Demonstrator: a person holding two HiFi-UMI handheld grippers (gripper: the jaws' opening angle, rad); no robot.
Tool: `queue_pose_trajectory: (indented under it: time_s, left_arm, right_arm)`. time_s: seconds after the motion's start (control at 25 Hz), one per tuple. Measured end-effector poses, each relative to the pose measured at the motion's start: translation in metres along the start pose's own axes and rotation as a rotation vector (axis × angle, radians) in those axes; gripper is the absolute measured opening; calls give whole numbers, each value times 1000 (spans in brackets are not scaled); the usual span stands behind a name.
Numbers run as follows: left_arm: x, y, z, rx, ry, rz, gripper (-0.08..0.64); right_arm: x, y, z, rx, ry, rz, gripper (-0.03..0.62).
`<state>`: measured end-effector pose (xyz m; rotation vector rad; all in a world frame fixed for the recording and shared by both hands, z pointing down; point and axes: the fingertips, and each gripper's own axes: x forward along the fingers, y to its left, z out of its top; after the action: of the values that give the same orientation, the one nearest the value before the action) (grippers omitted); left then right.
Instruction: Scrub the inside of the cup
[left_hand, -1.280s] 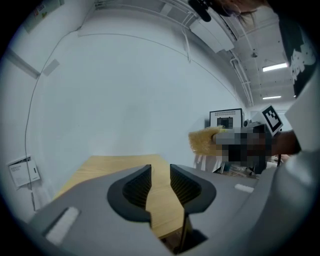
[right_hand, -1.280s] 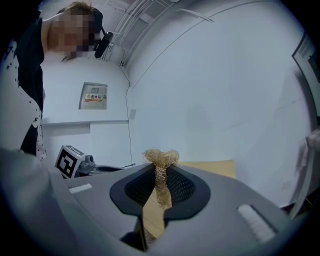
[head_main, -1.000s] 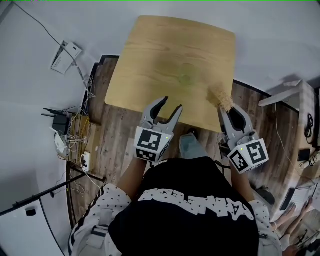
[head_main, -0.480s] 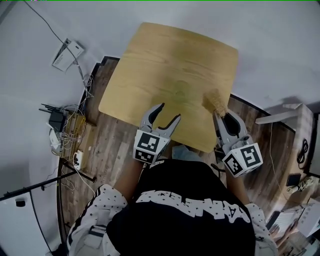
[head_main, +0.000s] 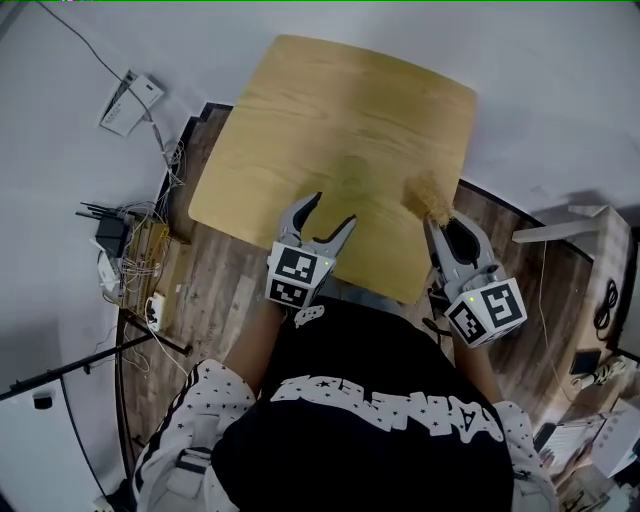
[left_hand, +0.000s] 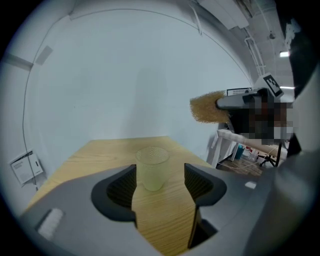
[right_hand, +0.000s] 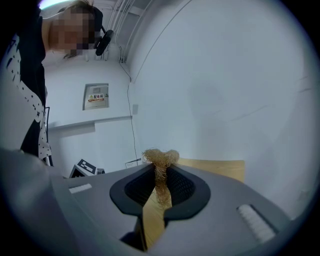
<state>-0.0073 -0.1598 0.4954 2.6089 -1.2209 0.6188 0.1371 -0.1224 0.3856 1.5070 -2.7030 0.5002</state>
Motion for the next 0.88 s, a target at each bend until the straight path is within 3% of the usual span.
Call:
queue_pose_trajectory:
  time_s: [0.36,0.88]
  left_arm:
    - [26,10,-23,-28,41,-39,331]
    - [68,13,-37,24,79,-129,348]
  right_arm:
    - [21,-3,-7,-35,57,-14,71]
    - [31,-4,-10,-23,91,-79,70]
